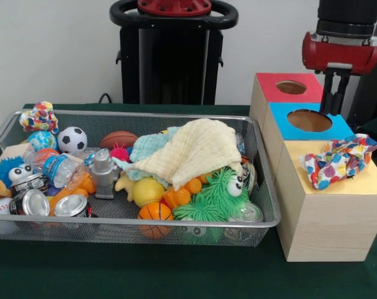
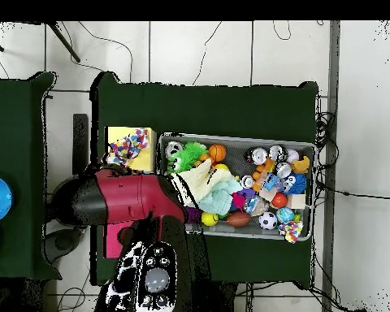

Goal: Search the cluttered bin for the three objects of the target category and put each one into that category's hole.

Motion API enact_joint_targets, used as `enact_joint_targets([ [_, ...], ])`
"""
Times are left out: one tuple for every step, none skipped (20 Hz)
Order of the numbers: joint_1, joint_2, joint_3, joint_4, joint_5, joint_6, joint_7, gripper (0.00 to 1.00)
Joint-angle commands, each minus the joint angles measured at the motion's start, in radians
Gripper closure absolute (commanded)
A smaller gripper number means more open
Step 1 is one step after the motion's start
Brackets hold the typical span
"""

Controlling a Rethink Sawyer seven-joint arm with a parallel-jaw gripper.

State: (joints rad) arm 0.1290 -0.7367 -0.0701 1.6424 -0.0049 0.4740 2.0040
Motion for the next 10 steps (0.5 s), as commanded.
enact_joint_targets([
  [-0.013,0.085,0.076,-0.007,-0.06,0.005,0.014,1.0],
  [-0.009,0.088,0.074,-0.015,-0.06,0.007,0.022,1.0],
  [-0.004,0.092,0.073,-0.022,-0.06,0.009,0.03,1.0],
  [0.001,0.099,0.072,-0.034,-0.057,0.011,0.038,1.0],
  [0.008,0.106,0.067,-0.046,-0.056,0.016,0.048,1.0],
  [0.018,0.117,0.061,-0.062,-0.054,0.023,0.061,1.0],
  [0.026,0.125,0.053,-0.075,-0.053,0.029,0.071,1.0],
  [0.033,0.132,0.048,-0.083,-0.052,0.029,0.076,1.0],
  [0.036,0.134,0.046,-0.085,-0.052,0.027,0.078,1.0],
  [0.039,0.129,0.045,-0.08,-0.051,0.026,0.08,1.0],
])
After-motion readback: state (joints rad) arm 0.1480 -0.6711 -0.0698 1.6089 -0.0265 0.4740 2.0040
